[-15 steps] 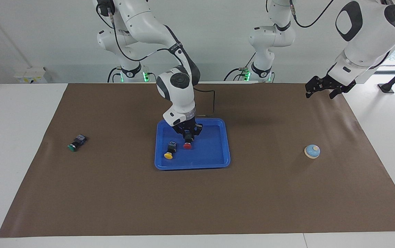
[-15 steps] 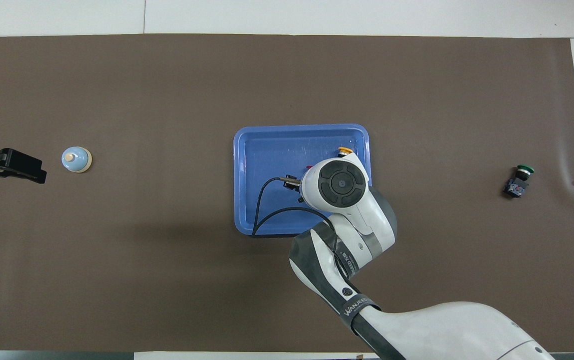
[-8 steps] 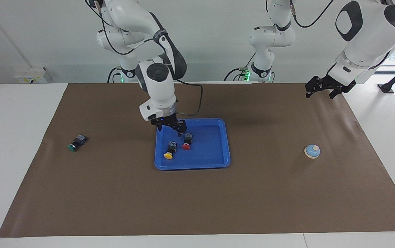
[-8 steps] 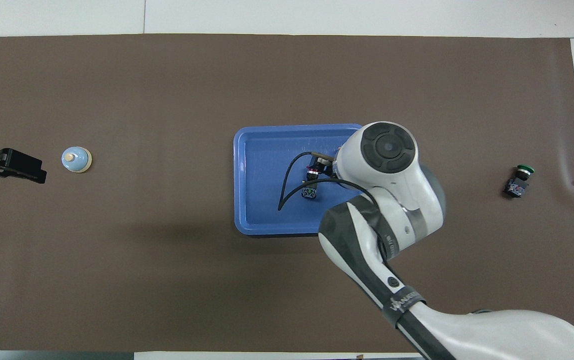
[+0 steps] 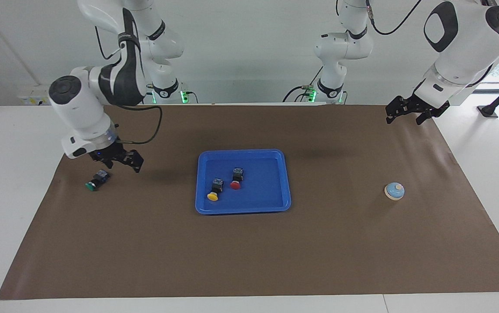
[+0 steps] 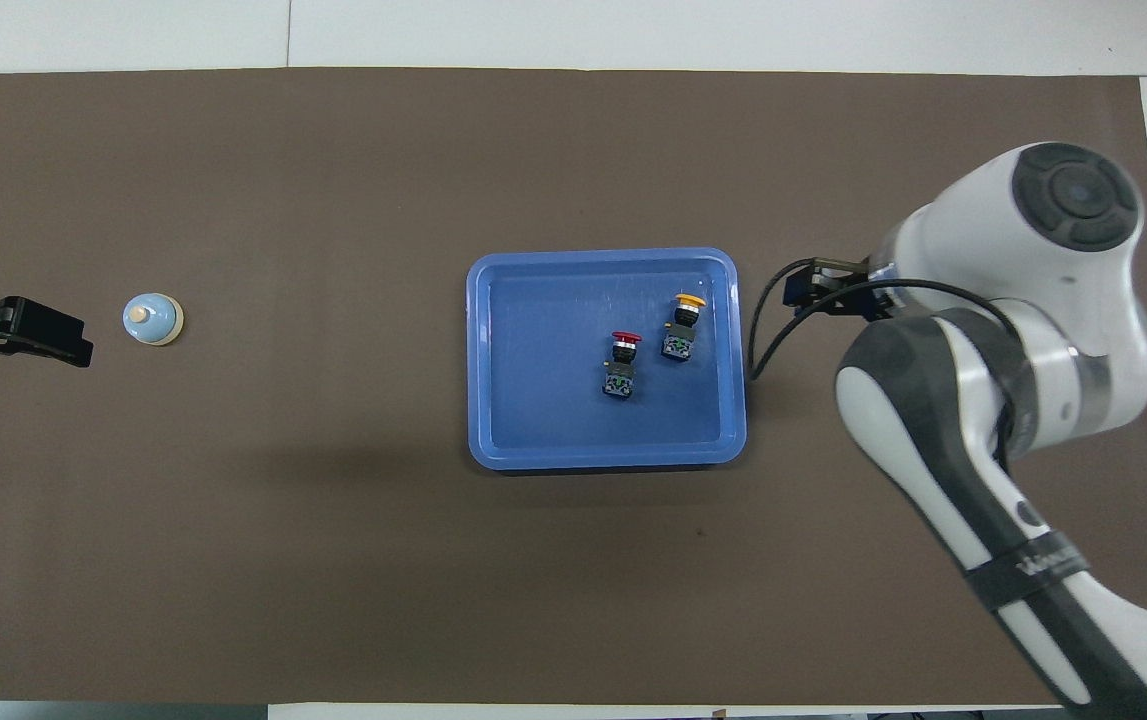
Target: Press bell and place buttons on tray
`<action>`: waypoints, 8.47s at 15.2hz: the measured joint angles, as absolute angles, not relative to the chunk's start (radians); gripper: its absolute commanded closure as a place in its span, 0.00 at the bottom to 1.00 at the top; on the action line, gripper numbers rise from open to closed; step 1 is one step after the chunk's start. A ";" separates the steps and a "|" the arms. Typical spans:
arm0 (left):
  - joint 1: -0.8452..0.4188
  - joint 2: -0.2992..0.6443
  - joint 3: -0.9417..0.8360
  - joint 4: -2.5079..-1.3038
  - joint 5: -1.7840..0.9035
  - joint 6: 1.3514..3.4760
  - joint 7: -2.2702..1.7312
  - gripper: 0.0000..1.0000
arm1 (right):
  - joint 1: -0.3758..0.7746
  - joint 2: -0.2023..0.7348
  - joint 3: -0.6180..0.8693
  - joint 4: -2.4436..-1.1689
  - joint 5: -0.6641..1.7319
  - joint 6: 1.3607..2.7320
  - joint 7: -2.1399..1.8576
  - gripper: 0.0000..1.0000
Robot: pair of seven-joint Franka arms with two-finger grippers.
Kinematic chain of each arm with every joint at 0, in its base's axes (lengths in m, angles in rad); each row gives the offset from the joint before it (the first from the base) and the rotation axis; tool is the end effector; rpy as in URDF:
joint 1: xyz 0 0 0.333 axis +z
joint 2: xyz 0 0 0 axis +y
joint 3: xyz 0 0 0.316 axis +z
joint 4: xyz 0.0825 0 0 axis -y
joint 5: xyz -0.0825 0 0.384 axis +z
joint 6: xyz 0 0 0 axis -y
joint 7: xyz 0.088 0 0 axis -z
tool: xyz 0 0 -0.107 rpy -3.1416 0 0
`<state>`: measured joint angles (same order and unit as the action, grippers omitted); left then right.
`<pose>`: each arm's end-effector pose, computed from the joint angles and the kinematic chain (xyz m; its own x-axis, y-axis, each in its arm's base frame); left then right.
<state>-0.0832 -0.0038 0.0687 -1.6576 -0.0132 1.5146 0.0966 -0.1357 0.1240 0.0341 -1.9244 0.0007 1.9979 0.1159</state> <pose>0.5430 -0.0093 0.5815 0.9843 -0.1115 -0.1368 -0.1088 -0.9937 0.0267 0.5793 -0.0596 0.4219 0.9751 -0.2160 -0.0506 -0.2162 -0.9763 0.0010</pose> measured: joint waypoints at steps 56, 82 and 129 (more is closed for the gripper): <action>-0.083 -0.004 0.069 -1.658 -0.013 1.515 0.097 0.00 | 0.612 0.455 0.065 -1.834 -0.019 2.379 0.801 1.00; -0.083 -0.004 0.069 -1.658 -0.013 1.515 0.097 0.00 | 0.060 -0.088 0.042 -1.741 0.087 1.509 0.133 0.00; 0.023 0.014 0.077 -1.801 -0.013 1.773 0.093 1.00 | -0.007 -0.023 0.057 -1.615 -0.020 1.445 0.002 0.00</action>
